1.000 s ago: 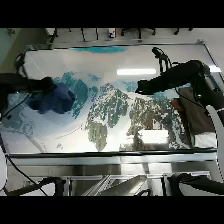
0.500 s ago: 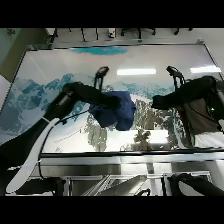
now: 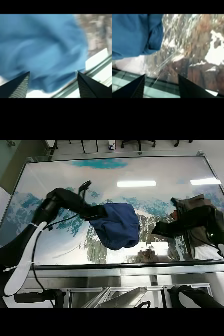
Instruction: Fold the shirts.
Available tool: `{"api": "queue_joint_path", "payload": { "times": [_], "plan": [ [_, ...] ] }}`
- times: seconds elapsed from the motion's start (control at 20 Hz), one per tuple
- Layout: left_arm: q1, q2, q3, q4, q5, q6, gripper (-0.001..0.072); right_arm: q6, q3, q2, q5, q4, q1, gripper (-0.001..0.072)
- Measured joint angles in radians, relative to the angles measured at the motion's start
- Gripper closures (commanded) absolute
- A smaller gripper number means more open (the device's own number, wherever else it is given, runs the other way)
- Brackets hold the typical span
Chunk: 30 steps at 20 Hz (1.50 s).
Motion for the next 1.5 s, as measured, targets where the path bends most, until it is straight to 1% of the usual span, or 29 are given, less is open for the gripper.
{"api": "queue_joint_path", "payload": {
  "times": [0.15,0.25,0.35,0.45,0.6,0.65,0.75,0.8,0.85,0.9,0.95,1.0,1.15,1.25,1.4,1.5],
  "plan": [
    [0.111,0.06,-0.228,-0.019,-0.008,0.021,0.0071,-0.052,-0.148,-0.008,0.113,0.124,0.004,0.02],
    [0.143,0.07,-0.358,-0.085,-0.076,0.068,0.0071,-0.077,-0.207,-0.034,0.19,0.182,0.026,0.0201],
    [0.141,0.048,-0.449,-0.168,-0.144,0.121,0.0071,-0.089,-0.236,-0.076,0.259,0.224,0.068,0.0201],
    [0.114,0.003,-0.478,-0.221,-0.198,0.155,0.0071,-0.094,-0.25,-0.125,0.322,0.254,0.116,0.0207],
    [0.059,-0.075,-0.428,-0.284,-0.222,0.18,0.0073,-0.099,-0.247,-0.187,0.383,0.293,0.169,0.0208],
    [0.043,-0.098,-0.401,-0.286,-0.232,0.186,0.0095,-0.1,-0.24,-0.2,0.399,0.309,0.179,0.0209],
    [0.019,-0.14,-0.346,-0.276,-0.264,0.194,0.061,-0.1,-0.23,-0.218,0.426,0.328,0.192,0.021],
    [0.013,-0.158,-0.325,-0.261,-0.273,0.197,0.0696,-0.102,-0.224,-0.225,0.439,0.336,0.196,0.0215],
    [0.008,-0.168,-0.302,-0.258,-0.277,0.2,0.0696,-0.102,-0.217,-0.232,0.452,0.34,0.199,0.034],
    [0.005,-0.175,-0.283,-0.266,-0.282,0.2,0.0697,-0.103,-0.21,-0.241,0.469,0.338,0.202,0.0501],
    [0.002,-0.182,-0.269,-0.267,-0.274,0.2,0.0697,-0.104,-0.203,-0.252,0.483,0.336,0.203,0.0582],
    [0.001,-0.185,-0.256,-0.267,-0.267,0.2,0.0697,-0.108,-0.192,-0.261,0.492,0.34,0.205,0.0692],
    [0.0,-0.168,-0.23,-0.27,-0.256,0.201,0.0698,-0.133,-0.156,-0.276,0.497,0.357,0.211,0.069],
    [0.008,-0.119,-0.222,-0.262,-0.252,0.201,0.0698,-0.15,-0.124,-0.264,0.492,0.363,0.211,0.069],
    [0.052,0.026,-0.207,-0.245,-0.237,0.2,0.0699,-0.174,-0.029,-0.171,0.418,0.369,0.175,0.069],
    [0.103,0.17,-0.163,-0.239,-0.227,0.19,0.0698,-0.187,0.081,-0.061,0.344,0.37,0.126,0.069]
  ]
}}
